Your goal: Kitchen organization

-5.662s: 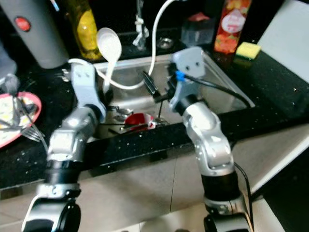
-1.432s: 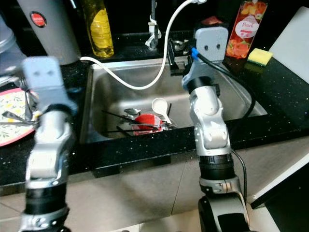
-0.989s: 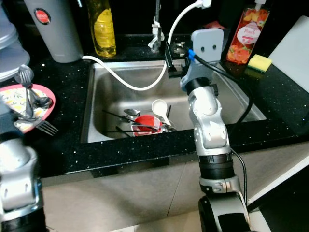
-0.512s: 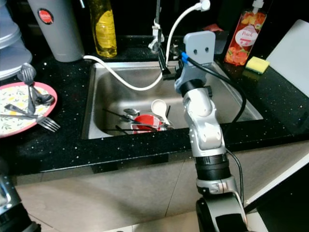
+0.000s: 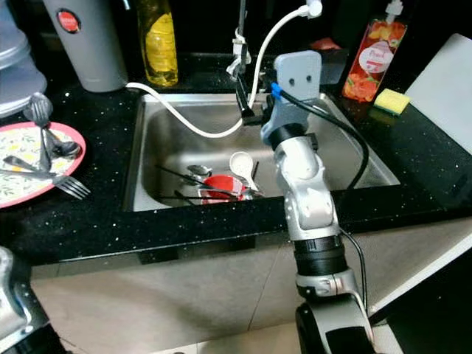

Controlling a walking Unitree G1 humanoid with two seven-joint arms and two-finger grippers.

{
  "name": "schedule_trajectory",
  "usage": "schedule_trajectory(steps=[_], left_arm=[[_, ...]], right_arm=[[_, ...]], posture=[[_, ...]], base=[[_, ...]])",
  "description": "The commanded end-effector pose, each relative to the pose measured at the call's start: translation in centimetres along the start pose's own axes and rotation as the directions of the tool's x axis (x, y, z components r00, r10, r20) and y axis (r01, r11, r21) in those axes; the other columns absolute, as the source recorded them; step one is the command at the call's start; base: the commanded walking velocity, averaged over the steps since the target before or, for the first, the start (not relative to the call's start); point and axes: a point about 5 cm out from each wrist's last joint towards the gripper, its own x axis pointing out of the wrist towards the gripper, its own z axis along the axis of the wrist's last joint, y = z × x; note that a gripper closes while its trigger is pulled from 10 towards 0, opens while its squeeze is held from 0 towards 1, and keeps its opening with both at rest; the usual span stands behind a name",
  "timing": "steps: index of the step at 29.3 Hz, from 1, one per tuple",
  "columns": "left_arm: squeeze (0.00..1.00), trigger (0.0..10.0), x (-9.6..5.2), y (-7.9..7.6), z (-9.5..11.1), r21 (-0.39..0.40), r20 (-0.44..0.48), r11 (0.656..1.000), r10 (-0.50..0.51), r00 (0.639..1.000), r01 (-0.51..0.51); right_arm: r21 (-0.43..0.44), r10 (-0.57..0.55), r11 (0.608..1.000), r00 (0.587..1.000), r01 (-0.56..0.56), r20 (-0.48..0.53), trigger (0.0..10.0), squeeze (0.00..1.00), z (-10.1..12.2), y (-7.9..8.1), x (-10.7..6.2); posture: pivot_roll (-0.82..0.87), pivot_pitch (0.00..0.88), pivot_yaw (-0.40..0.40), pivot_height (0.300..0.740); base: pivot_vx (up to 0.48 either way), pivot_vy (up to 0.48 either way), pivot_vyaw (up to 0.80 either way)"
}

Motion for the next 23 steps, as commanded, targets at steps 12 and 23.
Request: schedule_trajectory(steps=[12,23], left_arm=[[0.00,10.0,0.4,-0.7,-0.1,-0.141,-0.045,0.989,-0.059,0.997,0.052],[0.00,10.0,0.0,-2.3,-1.0,-0.575,-0.197,0.812,-0.258,0.946,0.102]], right_arm=[[0.007,0.007,1.000,1.000,-0.007,-0.001,10.0,0.00,-0.1,0.1,0.1],[0.008,0.009,1.000,1.000,-0.009,-0.002,10.0,0.00,-0.1,0.1,0.0]], posture=[[0.08,0.000,-0.086,0.740],[0.08,0.000,-0.095,0.740]], base=[[0.000,0.000,0.00],[0.000,0.000,0.00]])
